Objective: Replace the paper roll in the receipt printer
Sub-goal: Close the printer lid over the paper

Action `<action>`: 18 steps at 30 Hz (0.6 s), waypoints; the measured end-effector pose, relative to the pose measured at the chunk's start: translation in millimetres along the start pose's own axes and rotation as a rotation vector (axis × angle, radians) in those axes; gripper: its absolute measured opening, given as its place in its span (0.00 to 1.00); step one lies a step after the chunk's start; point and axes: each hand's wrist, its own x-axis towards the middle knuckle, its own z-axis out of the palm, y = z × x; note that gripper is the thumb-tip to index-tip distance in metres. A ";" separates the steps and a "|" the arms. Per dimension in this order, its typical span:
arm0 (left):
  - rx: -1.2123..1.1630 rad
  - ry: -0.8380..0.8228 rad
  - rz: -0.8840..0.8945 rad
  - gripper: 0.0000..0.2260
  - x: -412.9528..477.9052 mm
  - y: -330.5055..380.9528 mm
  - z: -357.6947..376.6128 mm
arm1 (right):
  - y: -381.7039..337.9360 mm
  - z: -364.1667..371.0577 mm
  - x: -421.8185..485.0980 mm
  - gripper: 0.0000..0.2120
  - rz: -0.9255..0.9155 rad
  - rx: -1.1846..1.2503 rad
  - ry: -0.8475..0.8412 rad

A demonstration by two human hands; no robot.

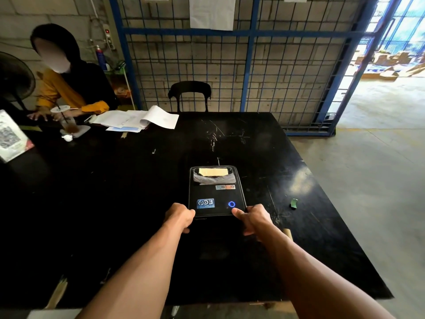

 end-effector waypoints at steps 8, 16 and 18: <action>0.013 -0.006 -0.020 0.15 1.5 -0.2 -0.9 | 0.0 -0.1 -0.3 0.21 0.007 -0.015 0.010; -0.129 0.045 -0.042 0.14 0.7 -4.7 8.4 | 0.6 10.5 -8.2 0.22 0.046 -0.071 0.087; -0.214 0.015 -0.019 0.15 1.2 -10.4 9.3 | 0.7 12.3 -16.1 0.22 0.034 -0.038 0.069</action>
